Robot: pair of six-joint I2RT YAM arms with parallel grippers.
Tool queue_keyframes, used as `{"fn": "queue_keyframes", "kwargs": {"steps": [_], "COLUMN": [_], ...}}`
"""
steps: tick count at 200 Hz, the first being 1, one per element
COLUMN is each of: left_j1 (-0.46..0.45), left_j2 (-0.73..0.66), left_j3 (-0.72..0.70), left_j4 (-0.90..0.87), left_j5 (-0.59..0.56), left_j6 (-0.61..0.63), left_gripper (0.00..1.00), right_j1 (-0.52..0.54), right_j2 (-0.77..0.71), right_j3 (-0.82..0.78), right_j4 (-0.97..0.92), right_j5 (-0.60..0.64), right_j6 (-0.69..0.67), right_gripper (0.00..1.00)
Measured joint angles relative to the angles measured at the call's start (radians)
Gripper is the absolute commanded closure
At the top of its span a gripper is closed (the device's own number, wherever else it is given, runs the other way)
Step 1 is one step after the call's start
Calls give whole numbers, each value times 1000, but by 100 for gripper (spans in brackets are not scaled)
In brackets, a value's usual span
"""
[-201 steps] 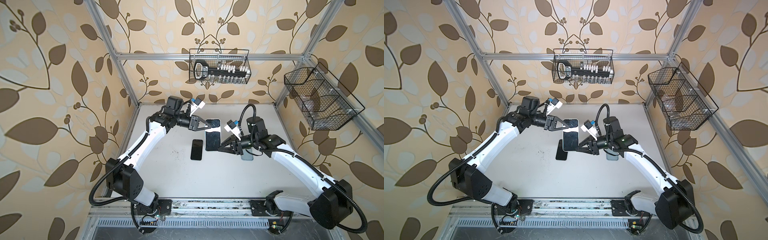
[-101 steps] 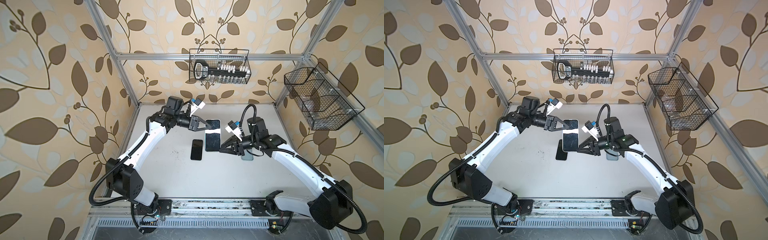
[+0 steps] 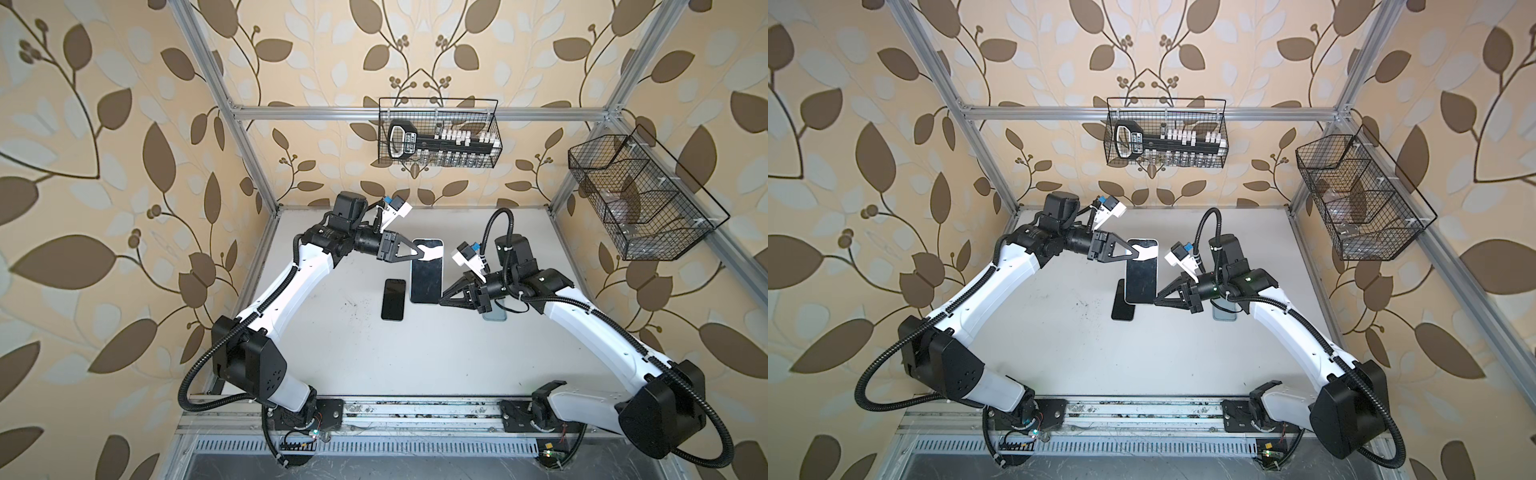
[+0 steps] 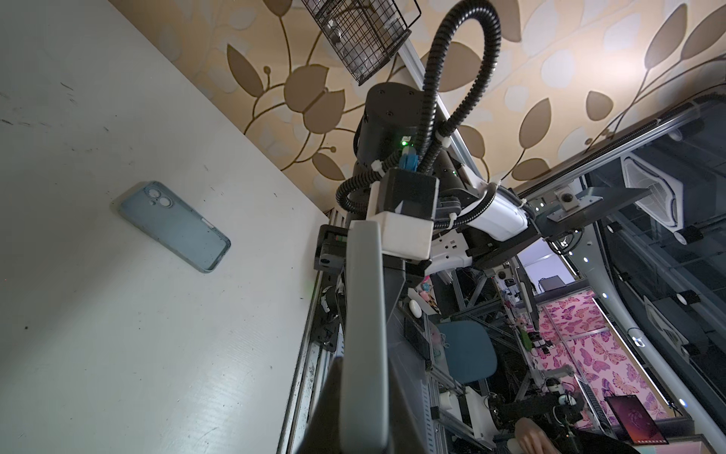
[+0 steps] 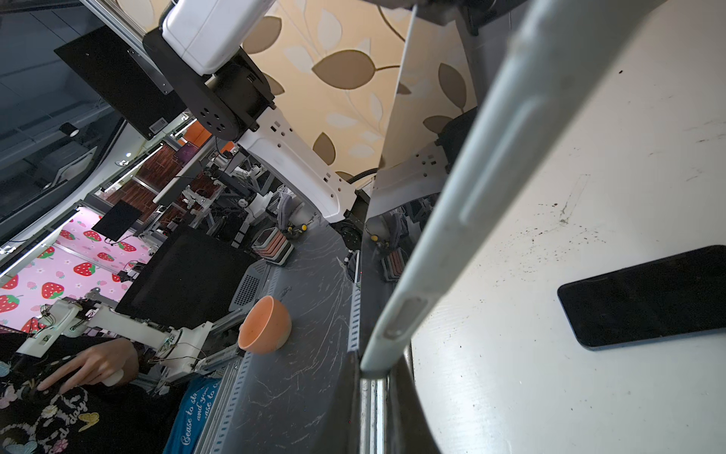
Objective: Take the phone out of the phone case
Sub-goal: Remove the phone case from the phone.
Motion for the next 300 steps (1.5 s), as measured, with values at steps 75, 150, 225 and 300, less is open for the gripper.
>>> {"fn": "queue_keyframes", "kwargs": {"steps": [75,150,225,300], "left_j1": [-2,-6,-3,10], "left_j2": [18,21,29,28], "left_j3": [-64,-100,-109,-129], "left_j4": [204,318,389,407], "left_j5": [83,114,98,45], "left_j6": [-215,-364,-472,-496], "left_gripper": [100,100,100,100], "right_j1": [38,119,163,175], "right_j2": [-31,-58,-65,-75], "right_j3": [0,0,-5,-42], "right_j4": [1,62,144,228], "right_j5": [-2,59,146,241], "right_j6": [-33,-29,34,91], "right_gripper": [90,91,91,81]}}
